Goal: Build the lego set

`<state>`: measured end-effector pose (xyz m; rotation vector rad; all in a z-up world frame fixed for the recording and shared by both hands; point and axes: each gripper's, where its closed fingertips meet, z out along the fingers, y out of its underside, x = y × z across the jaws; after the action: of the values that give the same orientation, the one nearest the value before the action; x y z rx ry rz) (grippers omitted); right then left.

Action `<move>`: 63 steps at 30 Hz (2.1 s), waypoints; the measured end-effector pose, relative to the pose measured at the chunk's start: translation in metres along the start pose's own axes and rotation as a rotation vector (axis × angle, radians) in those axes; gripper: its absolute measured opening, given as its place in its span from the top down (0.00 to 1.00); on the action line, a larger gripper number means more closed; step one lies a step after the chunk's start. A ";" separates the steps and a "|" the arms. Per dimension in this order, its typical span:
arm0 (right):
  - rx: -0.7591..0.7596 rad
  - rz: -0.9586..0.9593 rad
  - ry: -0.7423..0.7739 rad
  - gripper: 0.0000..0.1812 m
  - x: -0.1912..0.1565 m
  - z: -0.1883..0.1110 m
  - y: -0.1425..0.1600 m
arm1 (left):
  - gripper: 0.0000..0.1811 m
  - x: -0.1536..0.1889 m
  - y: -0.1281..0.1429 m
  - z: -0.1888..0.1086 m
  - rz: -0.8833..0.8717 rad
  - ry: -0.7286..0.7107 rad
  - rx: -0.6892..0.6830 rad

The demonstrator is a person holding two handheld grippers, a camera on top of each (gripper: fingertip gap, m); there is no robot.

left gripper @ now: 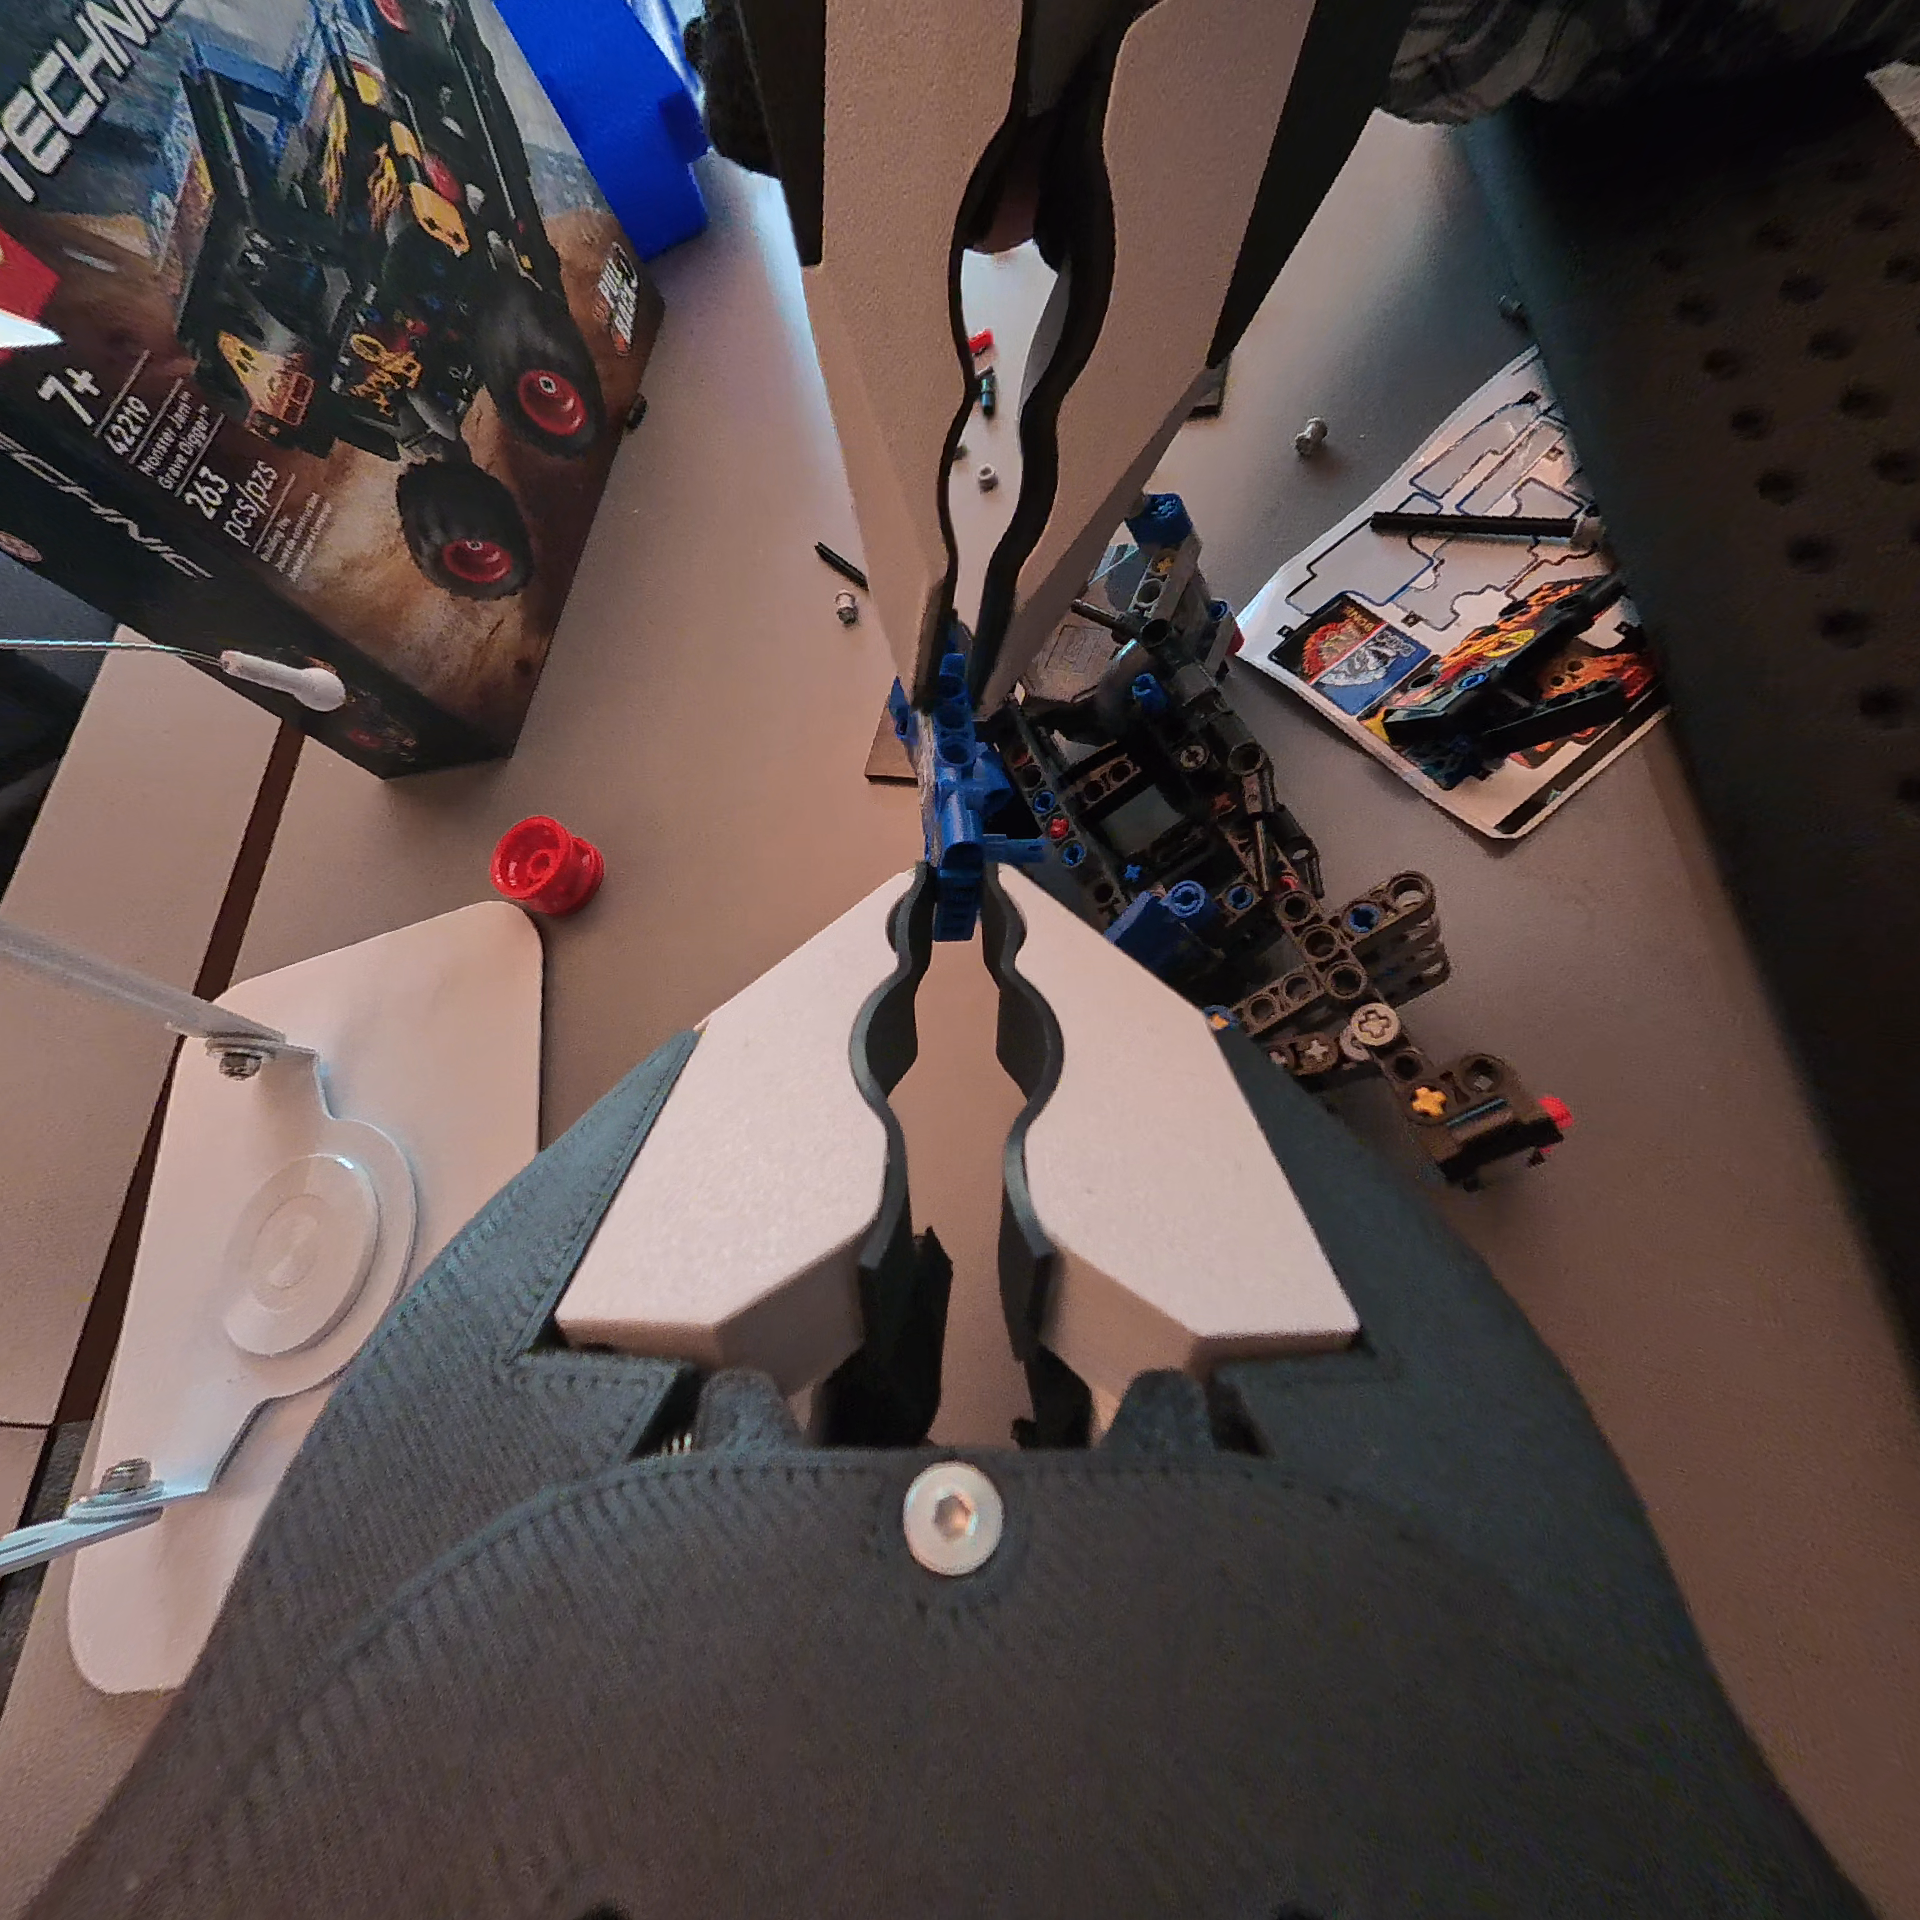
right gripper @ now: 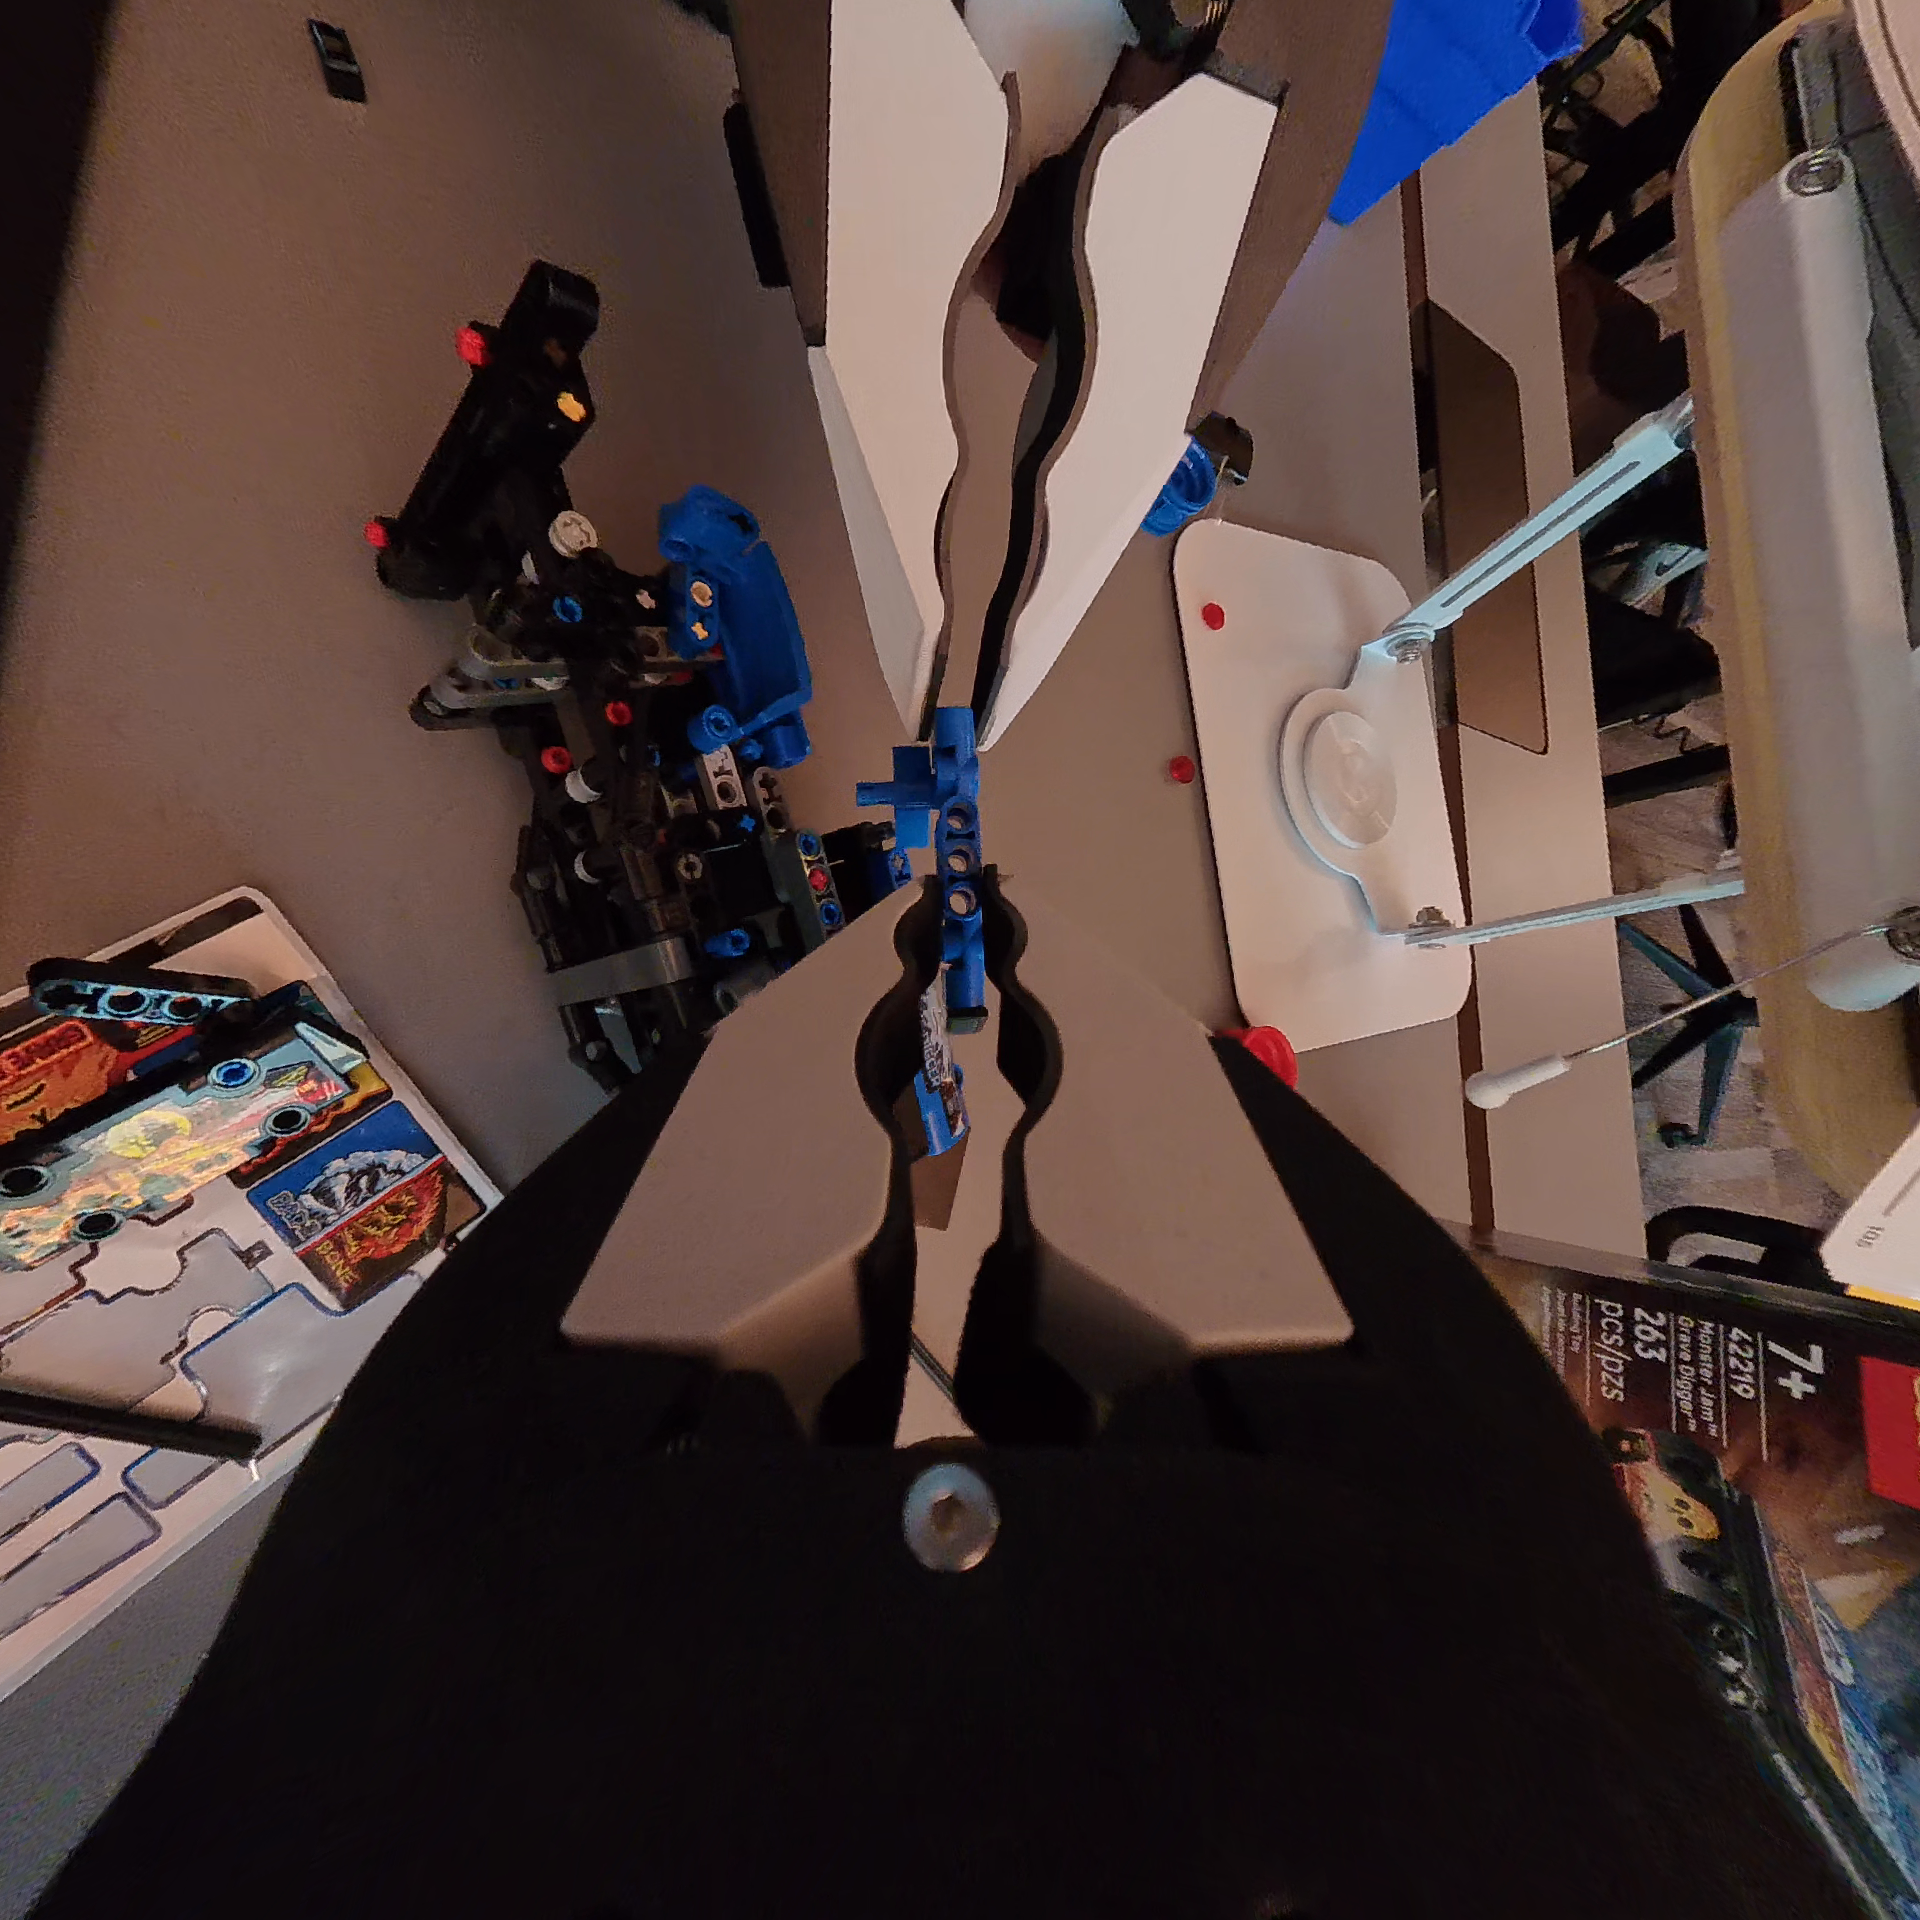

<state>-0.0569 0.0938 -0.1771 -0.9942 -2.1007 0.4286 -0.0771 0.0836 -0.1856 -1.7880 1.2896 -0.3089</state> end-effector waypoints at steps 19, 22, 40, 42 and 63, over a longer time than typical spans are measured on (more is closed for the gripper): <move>-0.010 -0.015 -0.076 0.98 -0.014 0.000 0.002 | 0.94 0.017 -0.002 0.000 -0.012 0.076 -0.009; -0.012 -0.034 -0.085 0.98 -0.017 0.000 0.002 | 0.90 0.025 -0.003 -0.001 -0.044 0.126 0.001; -0.091 -0.269 -0.051 0.97 -0.034 -0.004 -0.003 | 0.83 0.045 -0.004 -0.002 -0.241 0.317 0.056; -0.086 -0.267 -0.074 0.97 -0.038 -0.005 -0.004 | 0.87 0.045 -0.002 0.000 -0.246 0.323 0.040; -0.039 -0.008 -0.289 0.85 -0.039 0.001 -0.006 | 0.91 0.050 -0.004 0.003 -0.233 0.337 0.041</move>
<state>-0.0448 0.0596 -0.1939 -0.9935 -2.3773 0.5575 -0.0515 0.0428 -0.1986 -1.9089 1.2897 -0.7897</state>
